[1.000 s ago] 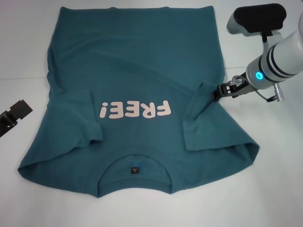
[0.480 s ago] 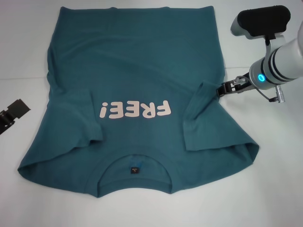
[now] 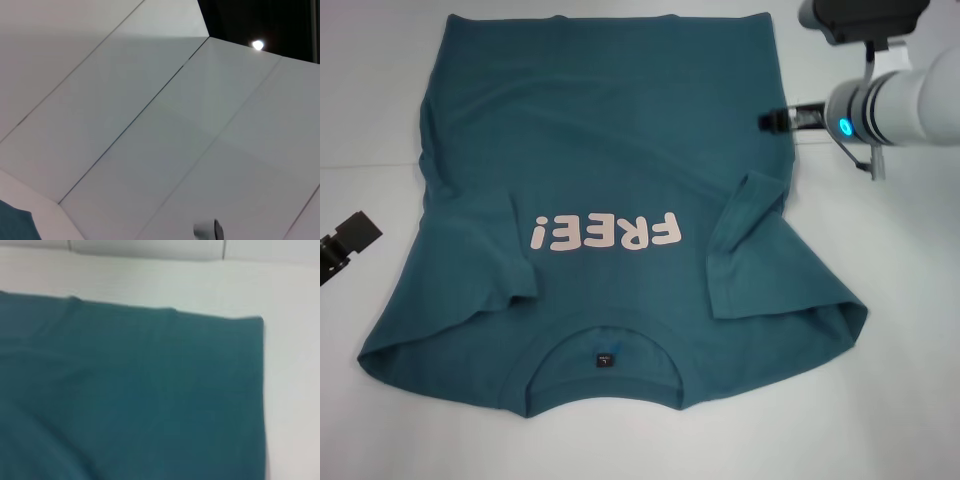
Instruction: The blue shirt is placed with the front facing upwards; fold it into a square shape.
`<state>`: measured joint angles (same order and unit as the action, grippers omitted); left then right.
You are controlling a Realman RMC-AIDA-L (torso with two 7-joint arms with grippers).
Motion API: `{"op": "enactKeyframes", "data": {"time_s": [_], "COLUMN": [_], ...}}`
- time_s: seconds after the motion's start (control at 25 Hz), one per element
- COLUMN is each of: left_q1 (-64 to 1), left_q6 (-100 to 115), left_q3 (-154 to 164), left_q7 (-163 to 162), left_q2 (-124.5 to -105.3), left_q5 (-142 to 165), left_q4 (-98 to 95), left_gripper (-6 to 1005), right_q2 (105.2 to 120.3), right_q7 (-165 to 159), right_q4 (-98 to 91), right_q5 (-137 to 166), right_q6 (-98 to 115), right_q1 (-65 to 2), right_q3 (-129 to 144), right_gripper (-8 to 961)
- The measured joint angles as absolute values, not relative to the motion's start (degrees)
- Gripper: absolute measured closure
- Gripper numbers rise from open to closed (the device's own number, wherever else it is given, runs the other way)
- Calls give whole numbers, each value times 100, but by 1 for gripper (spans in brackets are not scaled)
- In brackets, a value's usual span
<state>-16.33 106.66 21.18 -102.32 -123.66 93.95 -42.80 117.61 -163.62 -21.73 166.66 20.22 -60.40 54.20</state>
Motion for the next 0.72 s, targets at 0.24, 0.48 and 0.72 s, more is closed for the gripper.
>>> {"op": "enactKeyframes", "data": {"time_s": [0.24, 0.48, 0.72], "left_q1": [-1622, -1642, -1698], "left_q6": [10745, 10754, 10754], "left_q3": [2108, 2109, 2110], "left_q7": [-10307, -10326, -10327], "left_q2": [-12367, -12377, -12380], "left_q5": [9395, 9395, 9395], "left_q4": [-4280, -4280, -4192], "left_gripper": [234, 234, 233], "right_q2": [11781, 11713, 11712], "right_q7": [-16304, -16302, -16318], "right_q4": [-2822, -3124, -3063], "right_q5": [16716, 16725, 16796], "right_q6": [3590, 4783, 4633], "right_q1": [-5982, -5826, -5750], "right_q3": [5462, 5468, 5705], "right_gripper": [339, 340, 340]}}
